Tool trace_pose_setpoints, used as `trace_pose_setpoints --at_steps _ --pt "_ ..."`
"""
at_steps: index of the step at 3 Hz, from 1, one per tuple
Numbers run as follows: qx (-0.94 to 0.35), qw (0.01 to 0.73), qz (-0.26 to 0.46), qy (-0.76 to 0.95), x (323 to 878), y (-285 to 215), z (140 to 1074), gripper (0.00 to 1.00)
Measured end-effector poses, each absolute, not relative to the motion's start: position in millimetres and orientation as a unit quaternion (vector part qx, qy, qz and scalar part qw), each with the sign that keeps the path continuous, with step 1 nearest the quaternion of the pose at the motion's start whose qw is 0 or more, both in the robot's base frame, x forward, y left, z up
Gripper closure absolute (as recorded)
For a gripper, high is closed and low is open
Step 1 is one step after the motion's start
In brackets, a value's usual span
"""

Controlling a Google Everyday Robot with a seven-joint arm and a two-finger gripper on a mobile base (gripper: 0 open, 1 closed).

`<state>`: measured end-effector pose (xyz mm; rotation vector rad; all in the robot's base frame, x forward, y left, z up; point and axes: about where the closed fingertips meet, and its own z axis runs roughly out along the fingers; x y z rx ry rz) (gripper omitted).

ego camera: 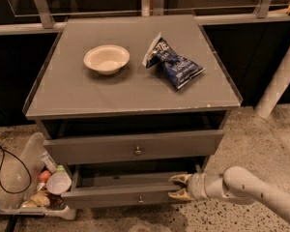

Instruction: Open middle drawer

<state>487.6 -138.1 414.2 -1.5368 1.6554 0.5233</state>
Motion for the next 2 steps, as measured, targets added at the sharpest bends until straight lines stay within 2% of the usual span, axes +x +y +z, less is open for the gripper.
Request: trace_pose_setpoints --at_steps 1,2 --pt "-0.615 0.397 0.22 0.645 478.1 -137.3 405.7 0.11" --pt "-0.615 0.397 0.221 0.645 477.8 -137.4 407.6 0.15"
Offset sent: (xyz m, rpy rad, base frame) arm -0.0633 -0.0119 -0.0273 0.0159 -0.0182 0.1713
